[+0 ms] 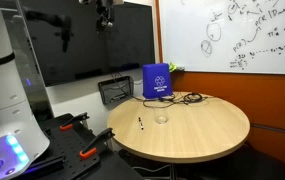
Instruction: Pick the object from the table and place it in the blue cup
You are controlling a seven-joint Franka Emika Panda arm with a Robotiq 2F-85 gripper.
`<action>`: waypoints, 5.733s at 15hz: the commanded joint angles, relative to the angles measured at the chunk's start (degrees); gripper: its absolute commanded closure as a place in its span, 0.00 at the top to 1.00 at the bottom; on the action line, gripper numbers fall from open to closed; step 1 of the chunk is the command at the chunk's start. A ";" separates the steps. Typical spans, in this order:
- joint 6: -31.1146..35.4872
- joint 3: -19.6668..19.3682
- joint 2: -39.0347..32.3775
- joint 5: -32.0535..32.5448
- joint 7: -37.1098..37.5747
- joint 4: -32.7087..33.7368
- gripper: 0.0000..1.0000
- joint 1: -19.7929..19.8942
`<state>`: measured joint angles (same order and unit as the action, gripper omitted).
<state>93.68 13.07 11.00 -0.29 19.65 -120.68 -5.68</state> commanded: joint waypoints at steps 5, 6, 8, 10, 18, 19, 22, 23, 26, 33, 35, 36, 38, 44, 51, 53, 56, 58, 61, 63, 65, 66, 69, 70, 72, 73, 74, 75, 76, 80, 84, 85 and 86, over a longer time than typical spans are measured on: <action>-0.12 -0.73 -0.06 0.13 0.12 0.11 1.00 -0.80; -0.12 -0.73 -0.06 0.13 0.12 0.12 1.00 -0.80; 1.75 -0.72 -0.23 1.49 -3.19 -0.51 1.00 -1.09; 5.60 -0.90 -1.90 3.57 -10.32 -1.59 1.00 -1.69; 33.88 -1.91 -15.39 11.39 -29.20 -7.60 1.00 -1.87; 36.11 -1.88 -16.70 10.28 -32.80 -7.55 1.00 -1.67; 34.90 -2.00 -18.21 9.61 -32.31 -6.99 1.00 -1.89; 34.91 -1.98 -18.38 9.58 -33.11 -6.87 1.00 -1.87; 35.36 -2.09 -19.15 9.93 -37.14 -6.34 1.00 -1.37; 49.06 -1.11 -31.94 2.85 -57.98 -6.24 1.00 2.48; 54.29 -1.08 -37.70 3.69 -57.28 -4.90 1.00 3.50; 55.88 -1.17 -40.35 4.54 -56.90 -4.00 1.00 3.86; 58.40 -3.00 -45.86 8.18 -54.71 -1.25 1.00 3.29; 58.28 -4.07 -58.10 13.47 -54.07 9.06 1.00 3.60; 56.59 -3.76 -64.97 14.47 -52.14 15.31 0.87 2.98; 56.35 -3.85 -66.35 14.49 -52.06 16.54 0.78 3.01; 55.49 -3.62 -68.13 14.35 -52.41 18.59 0.45 3.30; 55.47 -3.66 -68.79 14.44 -52.33 19.33 0.30 3.19; 55.55 -3.54 -69.39 14.39 -52.31 19.94 0.08 3.22; 55.33 -3.44 -69.62 14.42 -52.49 20.26 0.00 3.26; 55.06 -3.24 -69.71 14.34 -52.72 20.43 0.03 3.42; 54.90 -3.17 -69.65 14.33 -52.80 20.42 0.03 3.47; 54.72 -0.17 -67.65 14.28 -57.40 18.58 0.03 6.45; 54.29 2.05 -67.25 14.08 -60.77 18.17 0.03 8.57; 53.84 6.29 -66.24 13.30 -68.01 17.42 0.03 12.89; 52.83 8.76 -65.93 12.23 -72.42 17.31 0.03 15.56; 51.72 10.47 -65.60 11.46 -76.45 17.34 0.03 17.57; 50.57 12.33 -65.41 10.25 -80.77 17.47 0.03 19.87; 49.16 13.93 -65.57 8.87 -85.09 17.97 0.03 21.91; 41.05 18.57 -65.05 0.97 -102.17 19.53 0.03 28.48; 27.41 18.91 -64.53 -8.13 -115.51 23.41 0.03 30.06; 23.45 18.31 -64.44 -10.23 -118.29 24.78 0.03 29.76; 19.46 17.66 -64.50 -12.18 -121.08 26.37 0.03 29.41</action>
<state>122.39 31.81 -53.80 -7.37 -94.23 -97.57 24.34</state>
